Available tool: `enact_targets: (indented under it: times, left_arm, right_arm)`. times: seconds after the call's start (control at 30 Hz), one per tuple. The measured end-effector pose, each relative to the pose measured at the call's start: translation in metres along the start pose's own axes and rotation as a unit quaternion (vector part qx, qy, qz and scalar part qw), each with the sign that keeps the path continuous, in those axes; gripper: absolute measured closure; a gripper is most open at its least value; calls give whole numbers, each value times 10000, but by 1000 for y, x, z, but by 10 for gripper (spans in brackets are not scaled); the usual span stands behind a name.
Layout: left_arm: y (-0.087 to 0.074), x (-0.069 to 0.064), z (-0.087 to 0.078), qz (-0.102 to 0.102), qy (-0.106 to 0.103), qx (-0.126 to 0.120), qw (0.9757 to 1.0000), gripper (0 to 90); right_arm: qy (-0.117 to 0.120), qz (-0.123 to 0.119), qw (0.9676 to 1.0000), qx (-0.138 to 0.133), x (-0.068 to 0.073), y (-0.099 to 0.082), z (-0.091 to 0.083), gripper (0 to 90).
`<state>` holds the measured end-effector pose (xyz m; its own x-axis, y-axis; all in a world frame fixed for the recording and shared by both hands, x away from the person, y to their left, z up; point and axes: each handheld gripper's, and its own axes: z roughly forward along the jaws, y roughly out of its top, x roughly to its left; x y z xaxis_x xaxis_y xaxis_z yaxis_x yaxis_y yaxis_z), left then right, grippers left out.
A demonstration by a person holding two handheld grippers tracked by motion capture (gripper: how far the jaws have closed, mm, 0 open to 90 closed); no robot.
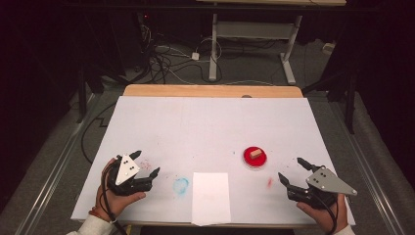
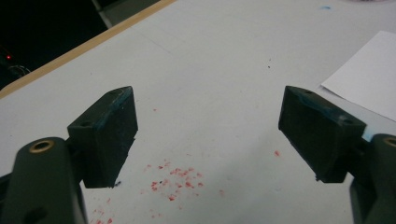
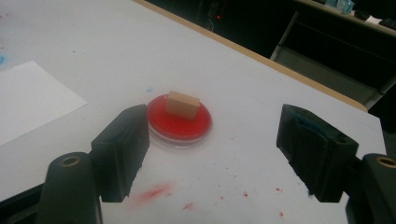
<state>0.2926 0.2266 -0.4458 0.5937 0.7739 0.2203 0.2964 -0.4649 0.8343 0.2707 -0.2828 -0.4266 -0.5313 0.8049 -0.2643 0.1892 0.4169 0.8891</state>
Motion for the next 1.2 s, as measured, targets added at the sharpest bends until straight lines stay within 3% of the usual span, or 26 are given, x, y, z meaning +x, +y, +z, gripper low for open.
enact_targets:
  times: [0.37, 0.57, 0.67, 1.2]
  left_arm:
    - [-2, -1, 3, 157, -159, 116, 9997, 192]
    - [-3, -2, 6, 39, -175, 201, 9996, 188]
    - [-3, -2, 8, 153, -158, 225, 9995, 187]
    - [-4, -2, 11, 146, -261, 288, 9991, 190]
  right_arm:
    - [28, 43, 10000, -1, -2, 2, 2, 255]
    - [148, 31, 9999, 16, -4, 2, 0, 260]
    - [255, 21, 9997, 36, -7, 3, 0, 262]
    - [426, -142, 9986, 288, -14, 13, 2, 261]
